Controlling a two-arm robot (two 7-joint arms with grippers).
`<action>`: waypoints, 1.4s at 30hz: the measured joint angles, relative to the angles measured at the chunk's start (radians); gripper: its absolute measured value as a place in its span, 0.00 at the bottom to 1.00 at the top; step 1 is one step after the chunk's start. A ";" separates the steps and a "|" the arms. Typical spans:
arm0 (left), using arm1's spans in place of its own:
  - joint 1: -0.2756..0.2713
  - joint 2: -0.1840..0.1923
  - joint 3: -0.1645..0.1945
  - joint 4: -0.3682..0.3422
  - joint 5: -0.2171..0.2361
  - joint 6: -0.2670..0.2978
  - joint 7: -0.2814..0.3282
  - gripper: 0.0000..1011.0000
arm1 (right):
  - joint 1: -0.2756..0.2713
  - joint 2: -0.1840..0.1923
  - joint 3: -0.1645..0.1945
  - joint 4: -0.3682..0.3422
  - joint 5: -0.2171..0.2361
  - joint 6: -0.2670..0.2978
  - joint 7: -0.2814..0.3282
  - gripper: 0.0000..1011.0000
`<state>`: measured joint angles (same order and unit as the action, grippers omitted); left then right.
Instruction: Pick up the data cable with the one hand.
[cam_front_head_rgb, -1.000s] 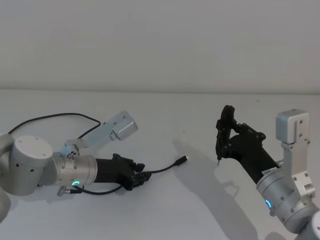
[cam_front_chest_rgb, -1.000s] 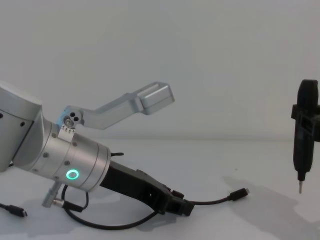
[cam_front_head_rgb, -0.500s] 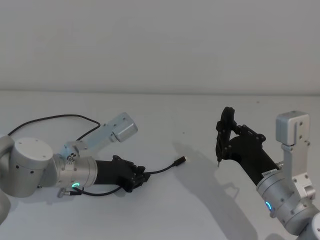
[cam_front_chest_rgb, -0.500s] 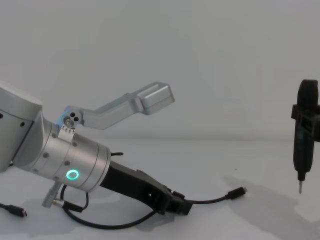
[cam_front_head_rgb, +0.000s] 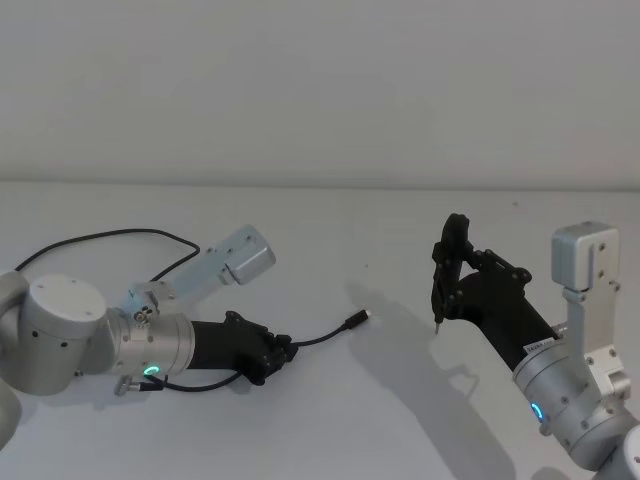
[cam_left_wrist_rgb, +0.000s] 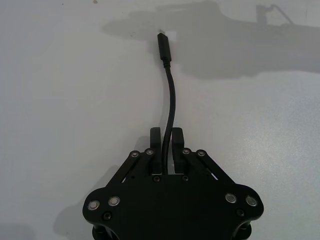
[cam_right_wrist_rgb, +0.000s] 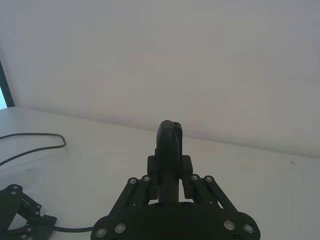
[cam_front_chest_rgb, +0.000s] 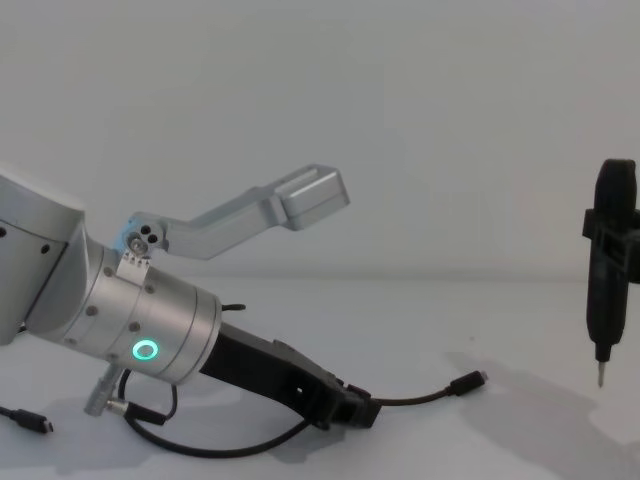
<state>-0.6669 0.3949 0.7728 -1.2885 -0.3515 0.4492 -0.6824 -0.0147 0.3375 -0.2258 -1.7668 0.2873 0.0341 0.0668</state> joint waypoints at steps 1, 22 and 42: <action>0.000 0.000 0.000 0.000 0.000 0.000 0.000 0.12 | 0.000 0.000 0.000 0.000 0.000 0.000 0.000 0.27; 0.002 0.005 0.003 -0.008 0.001 -0.010 0.004 0.06 | -0.001 -0.001 0.002 -0.002 0.000 0.000 0.000 0.27; -0.001 0.027 0.000 -0.072 -0.009 -0.068 -0.023 0.06 | -0.006 -0.014 0.035 -0.073 0.032 -0.011 0.028 0.27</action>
<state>-0.6682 0.4216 0.7731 -1.3601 -0.3606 0.3808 -0.7053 -0.0207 0.3238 -0.1910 -1.8397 0.3189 0.0226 0.0944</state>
